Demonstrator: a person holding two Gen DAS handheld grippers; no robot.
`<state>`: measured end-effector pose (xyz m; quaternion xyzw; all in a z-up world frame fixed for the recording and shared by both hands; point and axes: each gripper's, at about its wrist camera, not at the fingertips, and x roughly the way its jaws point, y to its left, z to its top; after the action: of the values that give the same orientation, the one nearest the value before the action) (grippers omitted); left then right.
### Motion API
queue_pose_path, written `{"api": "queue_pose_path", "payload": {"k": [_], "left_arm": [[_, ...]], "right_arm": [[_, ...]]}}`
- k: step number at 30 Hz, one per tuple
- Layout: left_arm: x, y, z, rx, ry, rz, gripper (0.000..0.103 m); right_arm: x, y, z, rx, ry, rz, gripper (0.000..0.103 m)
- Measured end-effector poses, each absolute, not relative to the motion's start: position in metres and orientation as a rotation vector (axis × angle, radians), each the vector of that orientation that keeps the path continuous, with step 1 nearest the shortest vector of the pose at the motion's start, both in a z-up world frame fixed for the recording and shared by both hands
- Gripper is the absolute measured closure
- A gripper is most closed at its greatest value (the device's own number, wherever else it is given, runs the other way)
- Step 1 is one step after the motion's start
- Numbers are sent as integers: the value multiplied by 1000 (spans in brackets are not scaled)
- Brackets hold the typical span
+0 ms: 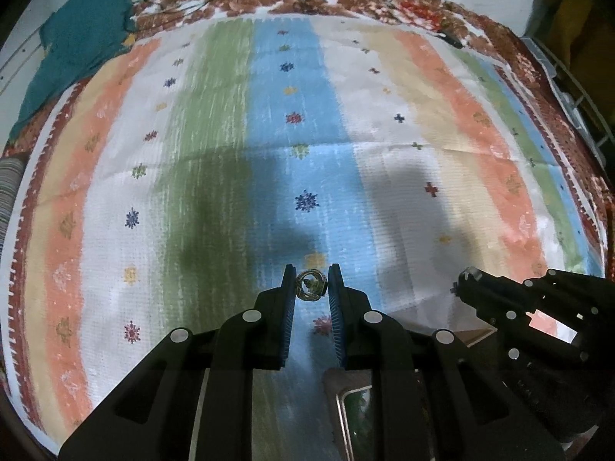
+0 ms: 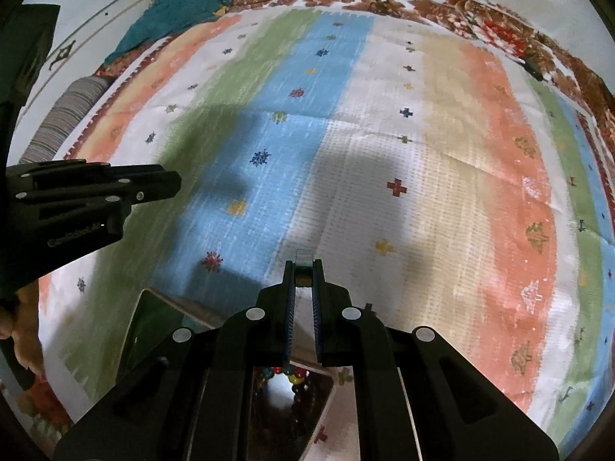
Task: Organize jewelry
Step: 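Carry ring and charm over the tin and open both tools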
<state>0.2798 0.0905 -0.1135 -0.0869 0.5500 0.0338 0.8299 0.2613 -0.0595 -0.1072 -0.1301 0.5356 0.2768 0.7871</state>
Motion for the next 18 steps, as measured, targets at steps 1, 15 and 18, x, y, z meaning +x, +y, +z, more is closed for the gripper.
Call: {"api": "queue_pose_path", "payload": {"k": [1,15,18], "left_arm": [[278,90,-111,-187,1161,69,86],[245,68,-77,-149,1066,21,86],[237,61,-72,-133,1049,9,86]], "right_arm": [[260,-61,-105,-279,1149,596,94],[234,-82,-75,-251,1078,611,94],[228,-83,-71,-248,1068,618,94]]}}
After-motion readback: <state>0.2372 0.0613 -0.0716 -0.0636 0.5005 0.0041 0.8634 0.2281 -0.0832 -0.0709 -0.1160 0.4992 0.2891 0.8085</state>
